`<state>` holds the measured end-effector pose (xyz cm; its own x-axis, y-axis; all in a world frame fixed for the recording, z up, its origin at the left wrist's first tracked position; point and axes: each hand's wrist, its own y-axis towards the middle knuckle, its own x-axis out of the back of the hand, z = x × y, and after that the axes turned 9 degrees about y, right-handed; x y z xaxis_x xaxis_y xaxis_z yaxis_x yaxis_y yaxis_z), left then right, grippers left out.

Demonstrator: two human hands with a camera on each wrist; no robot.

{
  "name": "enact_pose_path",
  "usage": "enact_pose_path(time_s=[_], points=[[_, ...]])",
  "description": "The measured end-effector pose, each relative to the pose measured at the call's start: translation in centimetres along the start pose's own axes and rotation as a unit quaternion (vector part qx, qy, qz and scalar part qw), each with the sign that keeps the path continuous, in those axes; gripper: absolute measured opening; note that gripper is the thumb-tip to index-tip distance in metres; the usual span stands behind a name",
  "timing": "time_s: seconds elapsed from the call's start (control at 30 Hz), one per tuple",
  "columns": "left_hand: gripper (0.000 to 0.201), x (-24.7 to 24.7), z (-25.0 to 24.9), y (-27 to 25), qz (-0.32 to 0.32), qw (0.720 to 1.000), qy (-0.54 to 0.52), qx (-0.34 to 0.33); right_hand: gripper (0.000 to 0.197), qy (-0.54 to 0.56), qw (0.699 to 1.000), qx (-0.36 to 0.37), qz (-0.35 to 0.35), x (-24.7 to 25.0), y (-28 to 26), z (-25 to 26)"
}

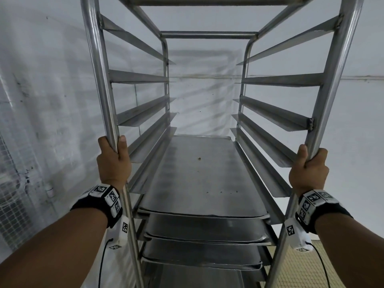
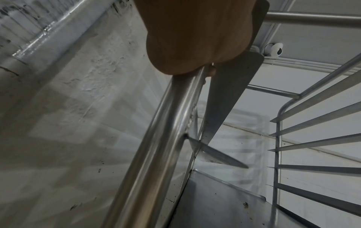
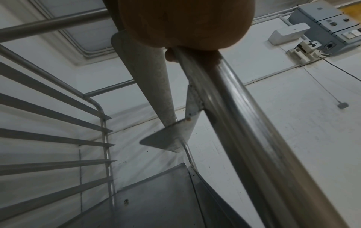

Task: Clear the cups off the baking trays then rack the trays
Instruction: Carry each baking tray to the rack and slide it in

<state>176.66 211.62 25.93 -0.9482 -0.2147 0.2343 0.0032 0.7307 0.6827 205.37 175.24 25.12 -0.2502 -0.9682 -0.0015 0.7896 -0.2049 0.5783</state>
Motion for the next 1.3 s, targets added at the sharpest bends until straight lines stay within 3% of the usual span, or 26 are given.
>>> enact_pose_path(time_s=[1.0,1.3], points=[[0.051,-5.7,0.6,2.3,-0.005,1.0,-0.012,0.017,0.049,0.003,1.0,0.017,-0.004,-4.9,3.8,-3.2],[0.057,-5.3,0.7,2.4,0.015,1.0,-0.002,0.012,0.05,-0.005,1.0,0.013,0.003,-5.0,3.8,-3.1]])
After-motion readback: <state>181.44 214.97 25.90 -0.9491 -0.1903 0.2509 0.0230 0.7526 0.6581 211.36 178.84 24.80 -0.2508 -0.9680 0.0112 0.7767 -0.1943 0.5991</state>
